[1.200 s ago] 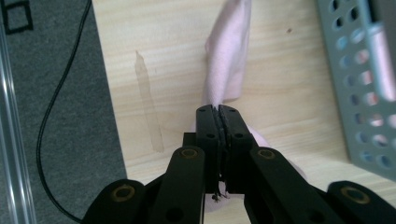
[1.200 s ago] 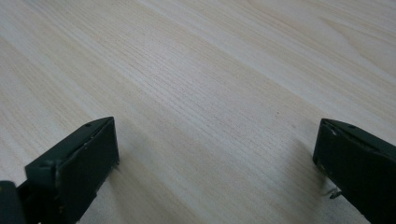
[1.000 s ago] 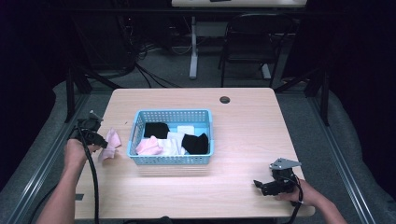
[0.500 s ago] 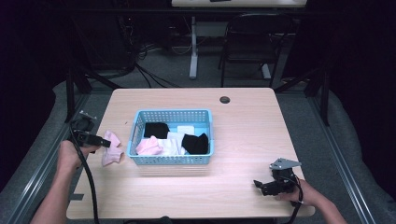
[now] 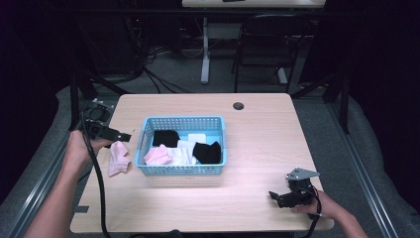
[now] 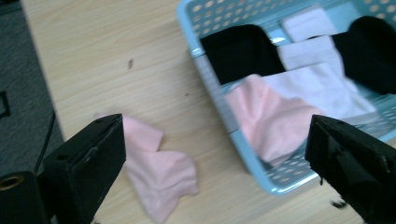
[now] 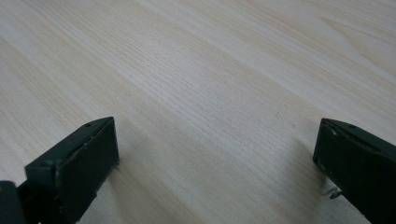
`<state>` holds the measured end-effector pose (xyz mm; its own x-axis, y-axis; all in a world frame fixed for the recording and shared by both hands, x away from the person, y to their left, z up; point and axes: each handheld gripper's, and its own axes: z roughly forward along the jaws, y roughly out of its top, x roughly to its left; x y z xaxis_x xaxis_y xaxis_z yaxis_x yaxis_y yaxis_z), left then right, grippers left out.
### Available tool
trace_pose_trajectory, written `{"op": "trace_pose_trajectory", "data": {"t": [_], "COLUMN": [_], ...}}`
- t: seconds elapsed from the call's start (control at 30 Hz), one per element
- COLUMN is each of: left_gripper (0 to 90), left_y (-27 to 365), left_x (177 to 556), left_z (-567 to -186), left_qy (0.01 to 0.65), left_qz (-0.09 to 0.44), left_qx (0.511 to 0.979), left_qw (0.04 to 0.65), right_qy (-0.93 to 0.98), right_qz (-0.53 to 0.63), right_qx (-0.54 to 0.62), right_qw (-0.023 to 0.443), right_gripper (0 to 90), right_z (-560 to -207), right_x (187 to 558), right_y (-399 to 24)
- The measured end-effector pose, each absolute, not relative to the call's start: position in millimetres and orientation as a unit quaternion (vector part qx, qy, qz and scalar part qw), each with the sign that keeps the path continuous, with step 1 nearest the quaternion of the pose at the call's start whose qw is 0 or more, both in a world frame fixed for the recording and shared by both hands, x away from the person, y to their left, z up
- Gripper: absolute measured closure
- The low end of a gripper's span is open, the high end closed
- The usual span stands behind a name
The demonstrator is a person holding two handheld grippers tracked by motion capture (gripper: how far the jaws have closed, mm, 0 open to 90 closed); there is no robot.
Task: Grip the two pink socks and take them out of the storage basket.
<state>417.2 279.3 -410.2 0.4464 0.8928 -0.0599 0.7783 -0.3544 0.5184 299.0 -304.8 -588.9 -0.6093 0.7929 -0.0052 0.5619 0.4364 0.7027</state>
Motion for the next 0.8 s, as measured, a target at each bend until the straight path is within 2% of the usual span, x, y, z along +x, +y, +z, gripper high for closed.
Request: {"op": "trace_pose_trajectory", "data": {"t": [0.07, 0.33, 0.5, 0.57, 0.63, 0.8], "left_gripper": [0.1, 0.5, 8.9, 15.0, 15.8, 29.2], "left_y": [266.4, 215.7, 195.2, 192.1, 187.9, 179.7], "left_x": [419.6, 426.7, 430.6, 433.1, 434.4, 437.7], "left_z": [-410.2, -426.8, -455.1, -465.0, -472.9, -483.2], "left_qy": [0.497, 0.439, 0.419, 0.418, 0.416, 0.409], "left_qz": [0.114, 0.095, 0.068, 0.057, 0.053, 0.034], "left_qx": [0.824, 0.861, 0.880, 0.883, 0.886, 0.892], "left_qw": [0.246, 0.237, 0.213, 0.207, 0.199, 0.191], "right_qy": [0.830, 0.830, 0.830, 0.830, 0.830, 0.830], "right_qz": [0.340, 0.340, 0.341, 0.340, 0.340, 0.340], "right_qx": [0.408, 0.408, 0.408, 0.408, 0.408, 0.408], "right_qw": [0.170, 0.169, 0.169, 0.170, 0.170, 0.170], "right_gripper": [0.0, 0.0, 0.0, 0.0, 0.0, 0.0], "right_z": [-588.9, -588.8, -588.9, -588.9, -588.9, -588.8], "right_x": [299.0, 299.1, 299.0, 299.0, 299.0, 299.0], "right_y": [-304.8, -304.9, -304.8, -304.8, -304.8, -304.8]}}
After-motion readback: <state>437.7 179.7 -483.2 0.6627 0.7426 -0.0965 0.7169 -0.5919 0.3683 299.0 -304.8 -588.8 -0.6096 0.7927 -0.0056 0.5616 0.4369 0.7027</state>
